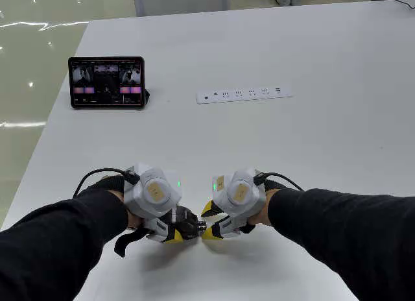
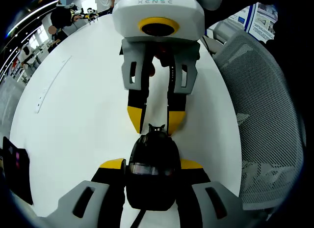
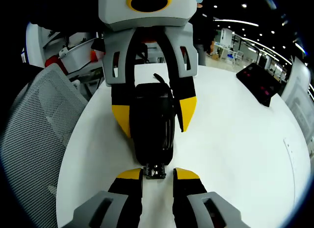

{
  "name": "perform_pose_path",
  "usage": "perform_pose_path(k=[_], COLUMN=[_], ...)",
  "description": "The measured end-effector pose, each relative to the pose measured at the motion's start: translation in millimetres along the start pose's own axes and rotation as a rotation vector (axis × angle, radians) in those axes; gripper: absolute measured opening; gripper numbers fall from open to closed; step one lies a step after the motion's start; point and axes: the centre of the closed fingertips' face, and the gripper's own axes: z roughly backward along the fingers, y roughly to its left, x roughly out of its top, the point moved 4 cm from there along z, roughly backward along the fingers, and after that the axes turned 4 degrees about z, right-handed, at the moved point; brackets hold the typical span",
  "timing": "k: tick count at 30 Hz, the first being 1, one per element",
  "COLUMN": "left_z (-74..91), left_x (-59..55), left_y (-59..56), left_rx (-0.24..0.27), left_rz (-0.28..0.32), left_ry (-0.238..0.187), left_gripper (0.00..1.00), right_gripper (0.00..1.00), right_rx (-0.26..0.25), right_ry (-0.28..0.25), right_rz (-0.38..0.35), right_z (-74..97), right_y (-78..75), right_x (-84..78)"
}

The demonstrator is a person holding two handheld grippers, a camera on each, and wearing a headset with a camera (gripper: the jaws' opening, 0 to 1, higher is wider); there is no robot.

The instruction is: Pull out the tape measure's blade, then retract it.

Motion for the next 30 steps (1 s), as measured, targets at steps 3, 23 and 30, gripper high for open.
perform_pose_path(k=[3, 23, 30], left_z=[0.1, -0.2, 0.0], left_x=[0.0, -0.3, -0.7], left_y=[-0.2, 1.4, 1.5], left_rx=[0.002, -0.009, -0.013], left_rz=[-0.001, 0.009, 0.009], left_ry=[-0.001, 0.013, 0.014], left_gripper=[0.35, 0.35, 0.35], right_gripper=[0.15, 0.09, 0.09], right_rx=[0.014, 0.011, 0.016], right_ry=[0.008, 0.029, 0.049], right_rz=[0.009, -0.012, -0.009], right_z=[-2.6, -2.7, 5.2], right_y=[1.7, 1.2, 1.4], right_x=[0.4, 0.7, -7.4])
